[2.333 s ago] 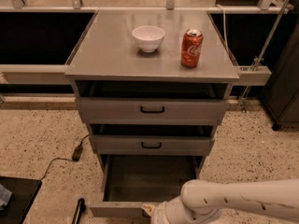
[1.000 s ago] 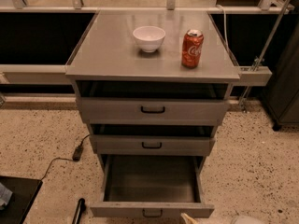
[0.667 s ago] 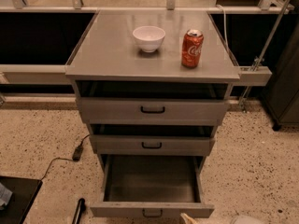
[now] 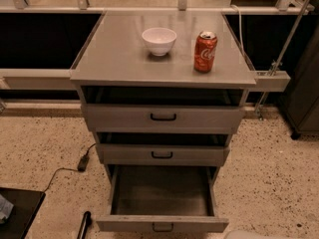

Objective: Close bottom drawer

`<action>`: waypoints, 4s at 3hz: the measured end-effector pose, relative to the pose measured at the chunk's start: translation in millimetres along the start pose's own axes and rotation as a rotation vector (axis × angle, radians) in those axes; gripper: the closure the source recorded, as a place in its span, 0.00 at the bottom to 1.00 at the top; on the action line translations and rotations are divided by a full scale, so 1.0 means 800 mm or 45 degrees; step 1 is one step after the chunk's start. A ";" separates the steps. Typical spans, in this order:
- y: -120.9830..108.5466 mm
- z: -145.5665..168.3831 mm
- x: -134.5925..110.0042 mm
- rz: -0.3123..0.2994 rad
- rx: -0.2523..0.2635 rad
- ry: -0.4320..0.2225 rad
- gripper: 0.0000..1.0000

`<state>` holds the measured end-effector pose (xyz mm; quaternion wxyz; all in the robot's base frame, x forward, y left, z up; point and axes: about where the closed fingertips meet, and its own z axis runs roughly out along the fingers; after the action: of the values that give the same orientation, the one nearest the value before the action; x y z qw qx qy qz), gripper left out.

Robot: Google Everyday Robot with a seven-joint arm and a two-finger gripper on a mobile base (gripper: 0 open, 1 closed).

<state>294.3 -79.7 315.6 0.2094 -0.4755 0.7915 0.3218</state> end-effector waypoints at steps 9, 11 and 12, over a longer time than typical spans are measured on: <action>-0.190 0.030 0.095 0.222 0.319 0.165 0.00; -0.284 0.026 0.113 0.330 0.360 0.197 0.00; -0.334 0.023 0.081 0.333 0.466 0.258 0.00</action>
Offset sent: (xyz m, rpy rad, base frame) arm 0.0103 0.0012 -0.0657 -0.0196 0.0975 -0.0390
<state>502.2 -197.5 178.3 0.1681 -0.3531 0.9083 0.1481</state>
